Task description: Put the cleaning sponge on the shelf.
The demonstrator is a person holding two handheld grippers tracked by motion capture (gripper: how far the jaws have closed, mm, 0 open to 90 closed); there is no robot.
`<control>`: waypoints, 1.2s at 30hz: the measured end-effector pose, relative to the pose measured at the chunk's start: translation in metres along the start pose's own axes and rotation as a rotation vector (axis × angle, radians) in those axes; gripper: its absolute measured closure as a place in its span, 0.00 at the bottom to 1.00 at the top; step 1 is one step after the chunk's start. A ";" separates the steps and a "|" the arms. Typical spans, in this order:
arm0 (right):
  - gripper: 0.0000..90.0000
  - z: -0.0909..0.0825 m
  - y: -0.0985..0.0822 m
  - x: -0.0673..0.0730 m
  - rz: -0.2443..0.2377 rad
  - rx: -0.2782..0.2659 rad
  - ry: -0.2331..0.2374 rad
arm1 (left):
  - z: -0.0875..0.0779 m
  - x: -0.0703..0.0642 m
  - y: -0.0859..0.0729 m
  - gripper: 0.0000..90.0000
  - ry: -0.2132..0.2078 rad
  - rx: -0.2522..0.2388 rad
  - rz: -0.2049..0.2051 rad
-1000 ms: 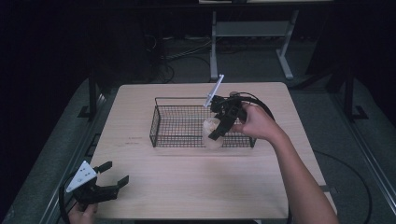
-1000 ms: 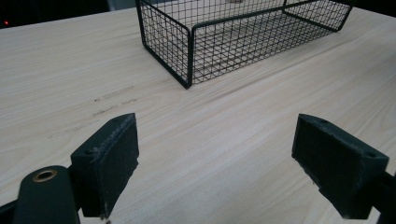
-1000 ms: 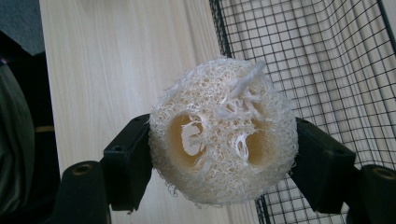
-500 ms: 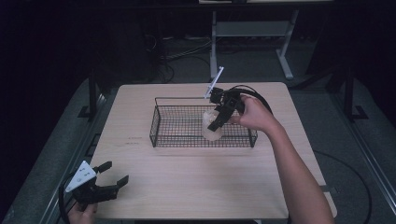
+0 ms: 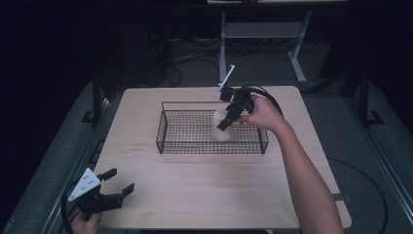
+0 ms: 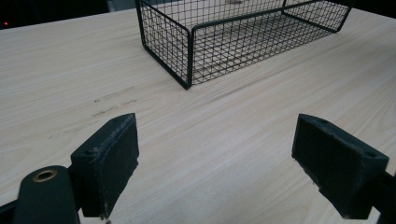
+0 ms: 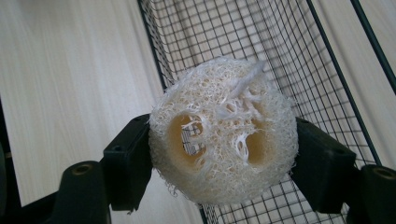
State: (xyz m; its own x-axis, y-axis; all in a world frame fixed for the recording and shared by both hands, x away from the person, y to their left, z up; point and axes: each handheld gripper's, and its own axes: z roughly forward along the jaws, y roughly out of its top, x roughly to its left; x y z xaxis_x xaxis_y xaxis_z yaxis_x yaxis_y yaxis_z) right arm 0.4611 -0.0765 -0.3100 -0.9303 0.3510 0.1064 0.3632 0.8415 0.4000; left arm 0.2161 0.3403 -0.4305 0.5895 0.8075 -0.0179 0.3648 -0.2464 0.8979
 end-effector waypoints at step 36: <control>0.31 0.057 -0.015 -0.032 0.077 0.038 -0.016 | 0.001 -0.002 0.000 0.15 -0.004 0.006 0.006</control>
State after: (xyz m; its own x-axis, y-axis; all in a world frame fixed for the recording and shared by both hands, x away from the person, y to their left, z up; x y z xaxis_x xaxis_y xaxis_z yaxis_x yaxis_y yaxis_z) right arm 0.4883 -0.0769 -0.3715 -0.8986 0.4217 0.1212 0.4359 0.8265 0.3563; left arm 0.2160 0.3385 -0.4309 0.5945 0.8040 -0.0141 0.3655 -0.2546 0.8953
